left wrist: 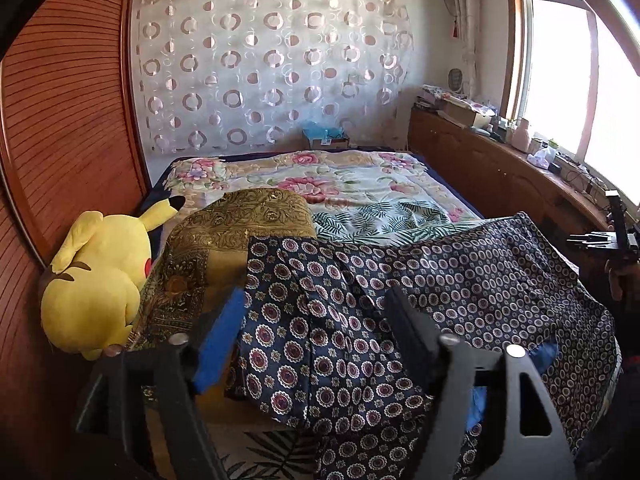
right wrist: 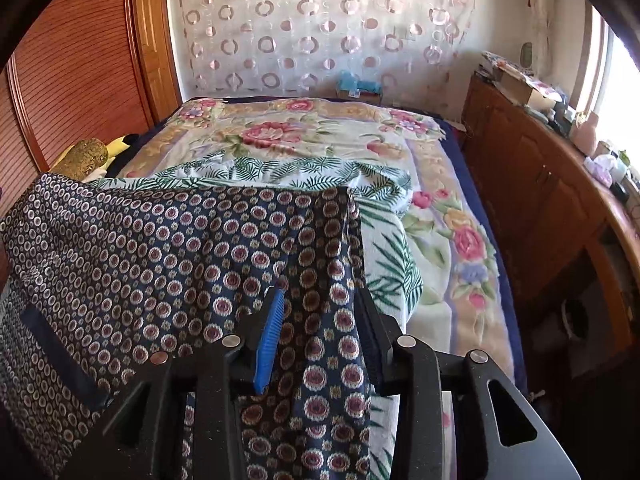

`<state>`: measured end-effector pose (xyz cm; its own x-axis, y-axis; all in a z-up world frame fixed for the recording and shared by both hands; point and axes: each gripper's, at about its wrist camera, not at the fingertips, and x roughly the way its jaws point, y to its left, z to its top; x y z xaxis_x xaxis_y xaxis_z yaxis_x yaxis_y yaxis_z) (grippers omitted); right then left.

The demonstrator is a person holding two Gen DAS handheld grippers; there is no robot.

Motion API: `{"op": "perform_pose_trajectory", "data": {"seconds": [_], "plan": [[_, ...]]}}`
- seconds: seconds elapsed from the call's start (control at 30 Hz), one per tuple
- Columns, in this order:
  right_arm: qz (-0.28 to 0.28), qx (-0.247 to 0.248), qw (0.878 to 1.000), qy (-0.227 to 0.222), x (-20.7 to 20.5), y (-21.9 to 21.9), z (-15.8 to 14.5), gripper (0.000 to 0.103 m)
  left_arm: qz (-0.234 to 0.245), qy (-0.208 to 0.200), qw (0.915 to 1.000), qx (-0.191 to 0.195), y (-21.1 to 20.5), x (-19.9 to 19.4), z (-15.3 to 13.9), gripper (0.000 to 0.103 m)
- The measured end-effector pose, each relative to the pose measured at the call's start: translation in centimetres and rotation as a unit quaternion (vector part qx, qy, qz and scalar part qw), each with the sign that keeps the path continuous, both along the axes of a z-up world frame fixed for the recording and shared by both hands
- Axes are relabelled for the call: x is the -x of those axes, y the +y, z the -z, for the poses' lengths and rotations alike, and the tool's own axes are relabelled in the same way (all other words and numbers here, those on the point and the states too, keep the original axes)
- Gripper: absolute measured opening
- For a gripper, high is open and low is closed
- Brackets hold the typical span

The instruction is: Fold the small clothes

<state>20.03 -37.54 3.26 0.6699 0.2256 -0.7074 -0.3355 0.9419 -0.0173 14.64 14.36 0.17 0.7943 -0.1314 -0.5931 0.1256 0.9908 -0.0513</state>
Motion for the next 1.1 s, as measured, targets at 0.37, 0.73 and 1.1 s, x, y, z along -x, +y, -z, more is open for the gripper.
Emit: {"op": "perform_pose_trajectory", "data": {"seconds": [0.37, 0.73, 1.1], "plan": [[-0.003, 0.018, 0.999, 0.043, 0.1, -0.4, 3.6, 0.038, -0.035, 0.027, 0.999, -0.006, 1.7, 1.8, 3.1, 0.085], [-0.027, 0.058, 0.996, 0.06, -0.9, 0.7, 6.2, 0.005, -0.052, 0.047, 0.9974, 0.017, 3.3, 3.4, 6.4, 0.085], [-0.069, -0.124, 0.99, -0.027, 2.2, -0.5, -1.8, 0.002, -0.057, 0.038, 0.9973, 0.025, 3.1, 3.6, 6.8, 0.085]]}}
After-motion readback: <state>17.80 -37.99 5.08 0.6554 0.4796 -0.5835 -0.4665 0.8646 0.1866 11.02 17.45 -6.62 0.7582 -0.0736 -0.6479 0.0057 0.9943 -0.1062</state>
